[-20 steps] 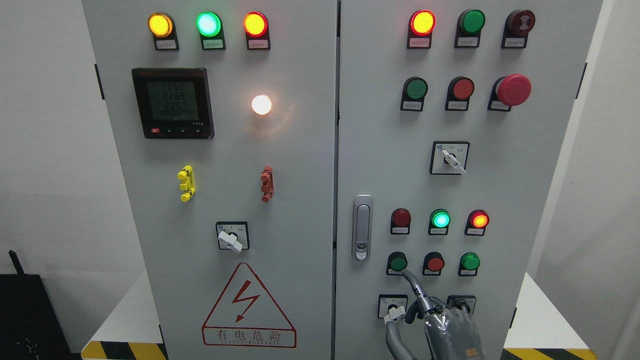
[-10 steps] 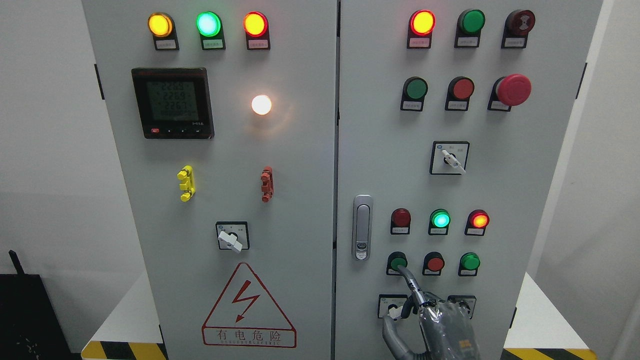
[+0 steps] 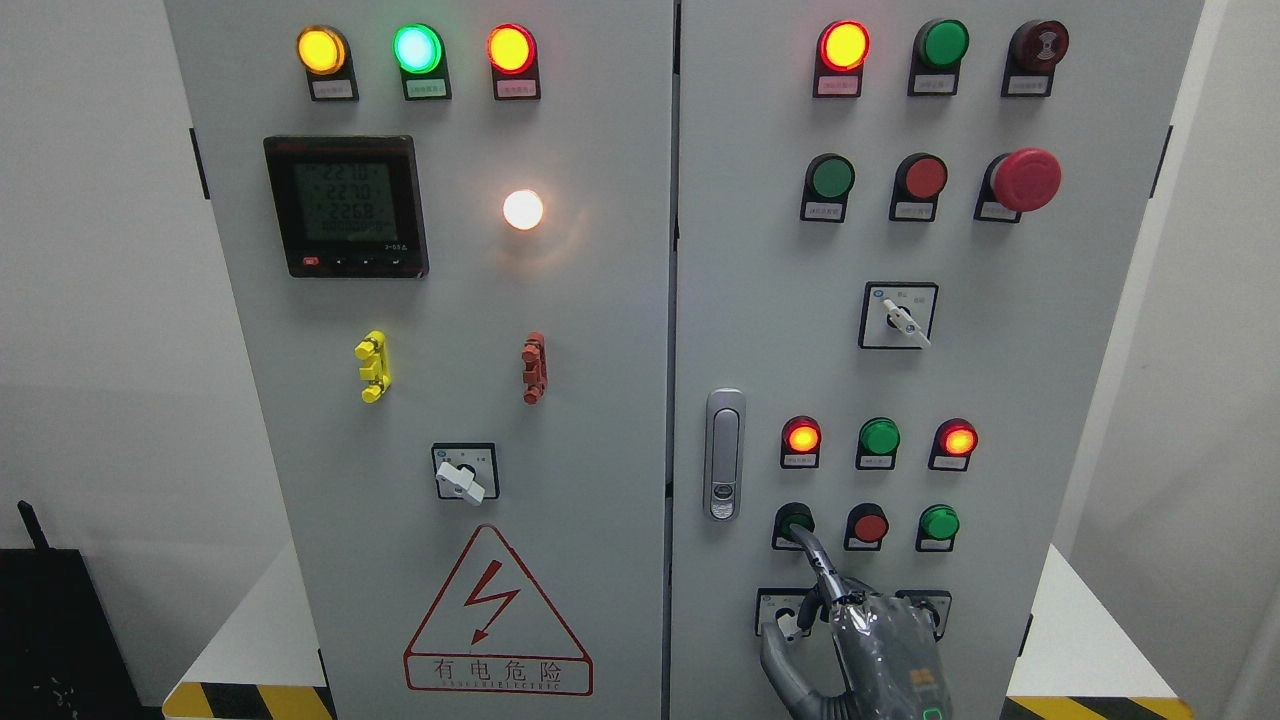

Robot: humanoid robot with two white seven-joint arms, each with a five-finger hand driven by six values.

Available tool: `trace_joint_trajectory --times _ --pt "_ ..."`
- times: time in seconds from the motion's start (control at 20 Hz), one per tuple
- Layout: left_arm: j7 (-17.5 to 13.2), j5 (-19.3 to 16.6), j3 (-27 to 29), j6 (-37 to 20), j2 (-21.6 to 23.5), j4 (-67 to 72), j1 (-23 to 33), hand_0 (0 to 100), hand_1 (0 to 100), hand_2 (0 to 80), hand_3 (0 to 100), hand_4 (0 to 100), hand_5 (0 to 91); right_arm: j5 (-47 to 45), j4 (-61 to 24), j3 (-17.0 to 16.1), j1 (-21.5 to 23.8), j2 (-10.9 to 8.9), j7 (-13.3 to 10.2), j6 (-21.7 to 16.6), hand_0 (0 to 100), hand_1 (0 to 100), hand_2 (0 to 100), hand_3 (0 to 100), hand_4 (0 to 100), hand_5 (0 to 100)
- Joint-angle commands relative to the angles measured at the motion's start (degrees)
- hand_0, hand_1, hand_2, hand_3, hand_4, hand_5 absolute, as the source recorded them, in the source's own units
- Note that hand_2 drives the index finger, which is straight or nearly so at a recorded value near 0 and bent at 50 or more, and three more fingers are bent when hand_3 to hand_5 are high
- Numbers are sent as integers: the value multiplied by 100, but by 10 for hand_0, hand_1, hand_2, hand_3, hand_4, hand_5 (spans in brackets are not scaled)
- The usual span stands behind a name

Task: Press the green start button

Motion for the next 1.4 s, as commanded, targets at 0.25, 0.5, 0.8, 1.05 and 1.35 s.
trace_joint_trajectory --times 0.25,0.5,0.8,1.05,1.35 --pt "0 0 0 2 0 0 0 120 556 0 0 0 0 -26 127 -168 -36 6 -7 -1 617 344 0 698 704 745" --pt "0 0 0 2 0 0 0 120 556 0 0 0 0 -78 -39 -168 8 6 1 -19 631 356 0 707 703 744" --pt "0 0 0 2 0 0 -8 120 556 0 0 0 0 -96 -347 -159 166 6 19 -54 702 388 0 719 708 743" --pt "0 0 0 2 0 0 0 120 556 0 0 0 0 -271 -488 -159 289 6 28 -63 754 405 0 723 710 743" --pt "0 0 0 2 0 0 0 120 556 0 0 0 0 -1044 -708 -142 474 6 46 -81 808 397 0 694 665 630"
